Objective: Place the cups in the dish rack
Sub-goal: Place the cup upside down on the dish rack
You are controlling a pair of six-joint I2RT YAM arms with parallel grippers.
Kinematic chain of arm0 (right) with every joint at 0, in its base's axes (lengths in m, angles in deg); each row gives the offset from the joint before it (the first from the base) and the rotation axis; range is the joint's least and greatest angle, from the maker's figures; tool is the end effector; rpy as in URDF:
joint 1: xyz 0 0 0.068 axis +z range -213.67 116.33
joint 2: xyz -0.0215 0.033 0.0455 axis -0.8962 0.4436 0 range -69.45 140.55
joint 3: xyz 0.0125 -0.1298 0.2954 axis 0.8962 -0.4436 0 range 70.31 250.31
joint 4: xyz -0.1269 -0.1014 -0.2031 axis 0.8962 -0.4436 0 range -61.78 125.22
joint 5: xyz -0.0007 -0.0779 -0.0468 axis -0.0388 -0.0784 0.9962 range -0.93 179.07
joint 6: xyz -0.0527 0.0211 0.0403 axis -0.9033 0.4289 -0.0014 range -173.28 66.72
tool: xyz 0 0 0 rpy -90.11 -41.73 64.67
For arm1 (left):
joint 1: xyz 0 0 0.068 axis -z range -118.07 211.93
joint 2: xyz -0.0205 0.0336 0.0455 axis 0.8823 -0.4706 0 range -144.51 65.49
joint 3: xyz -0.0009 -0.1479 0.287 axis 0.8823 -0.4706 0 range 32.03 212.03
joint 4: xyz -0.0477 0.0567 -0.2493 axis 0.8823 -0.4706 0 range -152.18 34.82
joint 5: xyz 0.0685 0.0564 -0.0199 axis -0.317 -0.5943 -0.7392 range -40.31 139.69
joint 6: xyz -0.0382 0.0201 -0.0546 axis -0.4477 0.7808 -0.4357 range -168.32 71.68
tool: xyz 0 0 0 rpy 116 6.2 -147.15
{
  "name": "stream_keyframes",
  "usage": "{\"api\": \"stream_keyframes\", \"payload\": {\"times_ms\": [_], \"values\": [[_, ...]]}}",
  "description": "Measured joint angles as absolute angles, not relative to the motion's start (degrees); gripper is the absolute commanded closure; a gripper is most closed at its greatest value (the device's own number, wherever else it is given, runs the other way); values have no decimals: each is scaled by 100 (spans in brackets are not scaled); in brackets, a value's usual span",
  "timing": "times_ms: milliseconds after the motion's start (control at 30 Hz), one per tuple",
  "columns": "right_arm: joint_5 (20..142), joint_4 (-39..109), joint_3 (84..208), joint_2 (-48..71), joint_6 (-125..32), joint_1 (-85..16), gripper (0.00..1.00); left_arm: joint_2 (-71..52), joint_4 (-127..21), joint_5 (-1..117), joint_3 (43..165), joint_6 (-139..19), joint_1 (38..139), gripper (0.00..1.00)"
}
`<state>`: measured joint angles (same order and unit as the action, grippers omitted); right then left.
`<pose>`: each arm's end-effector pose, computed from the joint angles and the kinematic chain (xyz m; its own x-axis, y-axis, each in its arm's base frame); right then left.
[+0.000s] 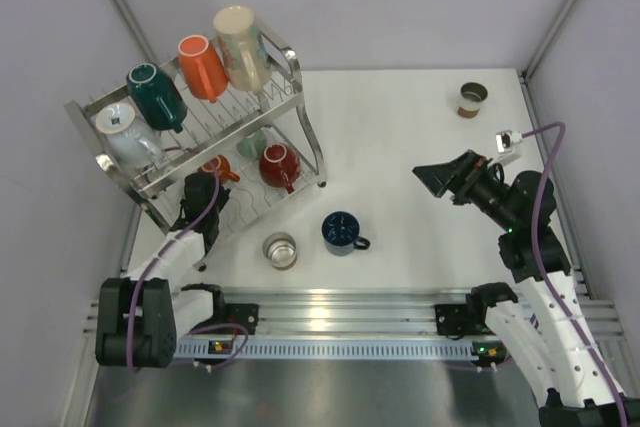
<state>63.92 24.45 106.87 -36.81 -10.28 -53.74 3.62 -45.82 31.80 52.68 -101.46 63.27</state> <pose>0.1116 0.0439 0.3451 -0.4758 0.5436 -0.6915 -0.3378 0.6129 0.7143 0.2029 0.0126 0.2088 -0.1258 -0.7588 -0.6391 -0.5652 0.5843 -0.5824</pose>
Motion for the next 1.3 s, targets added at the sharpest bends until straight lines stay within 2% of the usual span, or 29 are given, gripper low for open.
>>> {"api": "stream_keyframes", "payload": {"times_ms": [667,1300], "values": [[6401,2408,10798,-3598,-1096,-5374,1,-429,-3839,3206,5539,-9851,6277,100],[6418,2408,10798,-3545,-1129,-5374,0,-611,-3561,3448,5753,-9508,6272,100]]}}
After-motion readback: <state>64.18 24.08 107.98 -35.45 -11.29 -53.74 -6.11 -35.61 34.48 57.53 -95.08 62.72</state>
